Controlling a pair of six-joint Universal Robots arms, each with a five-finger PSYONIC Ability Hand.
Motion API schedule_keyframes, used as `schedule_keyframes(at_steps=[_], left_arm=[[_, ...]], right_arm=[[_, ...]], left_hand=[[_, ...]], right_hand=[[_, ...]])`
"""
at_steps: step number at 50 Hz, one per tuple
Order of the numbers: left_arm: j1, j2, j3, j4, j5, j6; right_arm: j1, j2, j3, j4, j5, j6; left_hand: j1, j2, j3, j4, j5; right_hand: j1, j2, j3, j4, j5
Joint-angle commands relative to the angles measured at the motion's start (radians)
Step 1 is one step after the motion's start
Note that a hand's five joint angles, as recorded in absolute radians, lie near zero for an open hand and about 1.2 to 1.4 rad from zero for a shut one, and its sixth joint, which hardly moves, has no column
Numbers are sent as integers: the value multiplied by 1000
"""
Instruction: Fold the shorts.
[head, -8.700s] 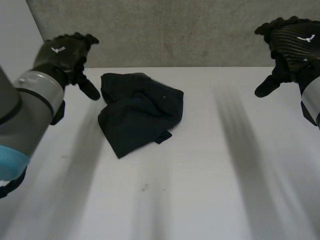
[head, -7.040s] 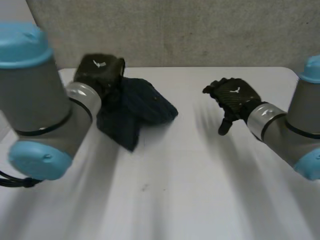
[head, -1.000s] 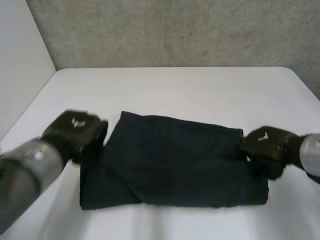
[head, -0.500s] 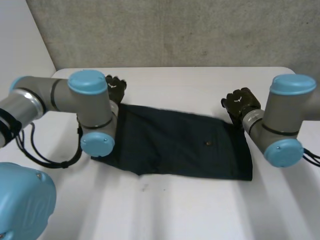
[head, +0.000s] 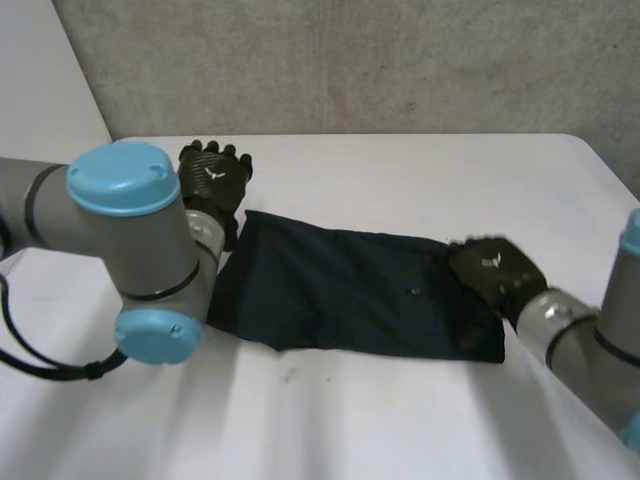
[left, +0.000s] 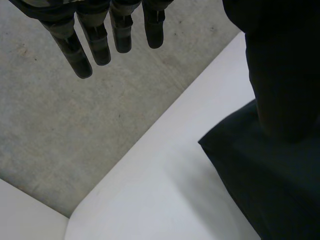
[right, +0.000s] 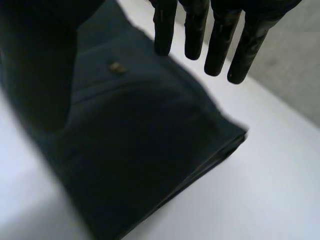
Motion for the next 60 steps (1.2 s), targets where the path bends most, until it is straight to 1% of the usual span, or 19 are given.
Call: schedule_keyframes(at_steps=[1, 6, 8, 9, 17, 25, 28, 30, 37, 38, 41, 42, 47, 48, 49, 51, 55, 57, 60], left_arm=[[-12, 46, -70, 3, 0, -2], [-10, 46, -77, 1, -2, -14], [-9, 46, -84, 1, -2, -27], [-9, 47, -87, 1, -2, -33], [-12, 95, -130, -6, 1, -77], [-4, 199, -199, -6, 1, -80], [-1, 237, -219, -6, 1, -85], [1, 256, -233, -6, 1, -97], [13, 285, -245, -6, 3, -134], [21, 287, -247, -6, 3, -142], [34, 287, -248, -8, 1, -152], [44, 288, -248, -6, -2, -159], [51, 290, -245, -6, 0, -179], [51, 290, -244, -8, 0, -180], [51, 290, -242, -6, 0, -182], [51, 290, -235, -6, 0, -183], [48, 288, -227, -6, 1, -182], [42, 288, -218, -6, 1, -182], [39, 287, -210, -6, 1, -183]], right_arm=[[-64, 2, 122, -83, -12, 6], [-81, 43, 132, -128, -11, 1], [-94, 68, 127, -140, -11, -8], [-103, 71, 125, -146, -11, -8], [-179, 24, 102, -145, 17, -105], [-255, -56, 35, -97, 55, -416], [-170, -72, -28, -85, 72, -433], [-42, -73, -90, -83, 74, -412], [246, -21, -169, -96, 51, -396], [321, 12, -178, -100, 29, -399], [425, 66, -195, -105, -26, -396], [479, 97, -195, -106, -71, -395], [528, 143, -180, -103, -213, -390], [530, 143, -180, -102, -227, -387], [528, 137, -177, -97, -241, -379], [530, 135, -174, -99, -239, -361], [477, 74, -187, -103, -181, -245], [365, 12, -189, -103, -91, -144], [248, -21, -187, -94, -5, -28]], left_hand=[[-18, -24, -34, -29, -44], [-18, -24, -34, -29, -44], [-18, -24, -34, -29, -44], [-18, -24, -34, -29, -44], [-18, -24, -34, -29, -44], [-18, -24, -34, -29, -44], [-18, -24, -34, -29, -44], [-18, -24, -34, -29, -44], [-18, -24, -34, -29, -44], [-18, -24, -34, -29, -44], [-18, -24, -34, -29, -44], [-18, -24, -34, -29, -44], [-18, -24, -34, -29, -44], [-18, -24, -34, -29, -44], [-18, -24, -34, -29, -44], [-18, -24, -34, -29, -44], [-18, -24, -34, -29, -44], [-18, -24, -34, -29, -44], [-18, -24, -34, -29, -44]], right_hand=[[243, 197, 190, 193, 194], [507, 461, 454, 457, 457], [981, 935, 928, 931, 931], [1127, 1082, 1074, 1078, 1078], [1129, 1083, 1076, 1079, 1079], [1129, 1083, 1076, 1079, 1079], [1129, 1083, 1076, 1079, 1079], [1129, 1083, 1076, 1079, 1079], [1129, 1083, 1076, 1079, 1079], [1129, 1083, 1076, 1079, 1079], [1129, 1083, 1076, 1079, 1079], [1129, 1083, 1076, 1079, 1079], [1129, 1083, 1076, 1079, 1079], [1031, 985, 978, 981, 982], [609, 563, 556, 559, 559], [359, 313, 305, 309, 309], [302, 257, 249, 252, 253], [168, 122, 115, 118, 118], [138, 92, 84, 88, 88]])
